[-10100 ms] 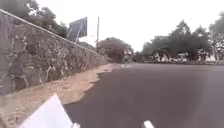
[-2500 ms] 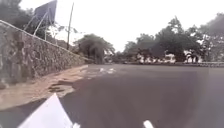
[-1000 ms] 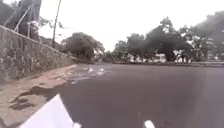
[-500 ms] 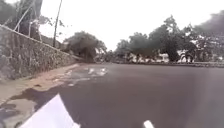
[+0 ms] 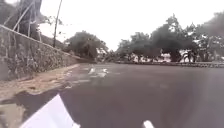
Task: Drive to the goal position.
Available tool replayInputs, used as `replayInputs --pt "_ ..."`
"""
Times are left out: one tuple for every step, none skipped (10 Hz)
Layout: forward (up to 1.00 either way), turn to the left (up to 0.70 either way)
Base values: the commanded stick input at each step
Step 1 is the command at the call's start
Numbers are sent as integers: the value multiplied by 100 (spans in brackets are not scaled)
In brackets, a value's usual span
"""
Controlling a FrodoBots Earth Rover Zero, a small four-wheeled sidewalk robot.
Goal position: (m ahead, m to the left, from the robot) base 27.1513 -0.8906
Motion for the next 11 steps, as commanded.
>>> replayInputs --pt "50 0" --pt "50 0" --pt "50 0" --pt "50 0" --pt "50 0" --pt "50 0" --pt "50 0" --pt "50 0" --pt "50 0" --pt "50 0" --pt "50 0"
